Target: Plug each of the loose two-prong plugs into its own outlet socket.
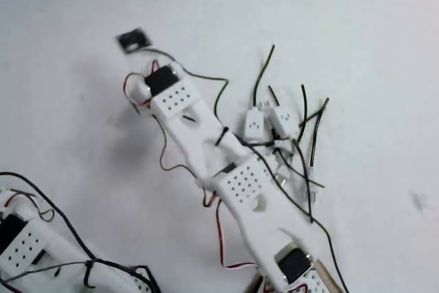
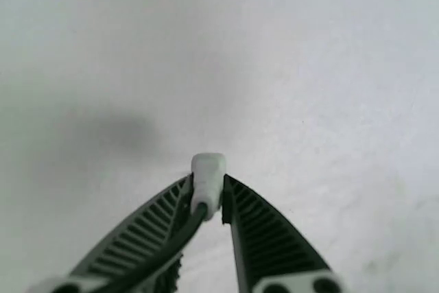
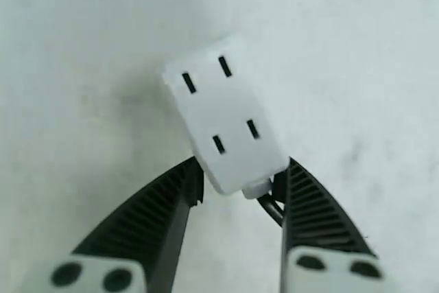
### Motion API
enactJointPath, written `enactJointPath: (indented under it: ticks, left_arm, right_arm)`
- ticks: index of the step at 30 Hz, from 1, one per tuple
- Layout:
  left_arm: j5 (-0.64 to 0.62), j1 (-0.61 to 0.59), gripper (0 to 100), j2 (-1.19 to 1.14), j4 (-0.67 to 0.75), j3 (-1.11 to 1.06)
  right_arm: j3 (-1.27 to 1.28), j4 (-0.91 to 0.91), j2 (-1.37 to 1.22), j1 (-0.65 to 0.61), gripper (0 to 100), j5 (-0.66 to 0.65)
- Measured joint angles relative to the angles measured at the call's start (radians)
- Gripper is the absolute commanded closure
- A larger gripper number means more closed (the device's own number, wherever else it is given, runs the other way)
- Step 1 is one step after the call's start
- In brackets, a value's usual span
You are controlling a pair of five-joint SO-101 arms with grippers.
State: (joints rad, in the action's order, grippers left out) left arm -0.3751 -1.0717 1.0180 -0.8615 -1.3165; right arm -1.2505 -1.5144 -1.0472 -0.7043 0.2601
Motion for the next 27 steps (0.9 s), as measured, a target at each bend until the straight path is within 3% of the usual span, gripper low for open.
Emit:
enactJointPath:
  ticks: [7, 11, 17, 23, 27]
  left_arm:
    - [0.000, 0.012, 98, 0.000, 0.000, -0.021]
    - [0.000, 0.011, 98, 0.000, 0.000, -0.023]
    - [0.000, 0.011, 98, 0.000, 0.000, -0.023]
    - [0.000, 0.011, 98, 0.000, 0.000, -0.023]
    - [0.000, 0.011, 98, 0.000, 0.000, -0.023]
  right_arm:
    - [-0.078, -0.068, 0.000, 0.055, 83.7, 0.465]
    - [-0.080, -0.084, 0.000, 0.049, 83.4, 0.629]
    - [-0.072, -0.084, -0.066, -0.048, 83.0, 0.697]
    - [-0.074, -0.040, -0.152, -0.120, 68.5, 0.715]
    - [-0.095, -0.038, -0.152, -0.135, 67.6, 0.704]
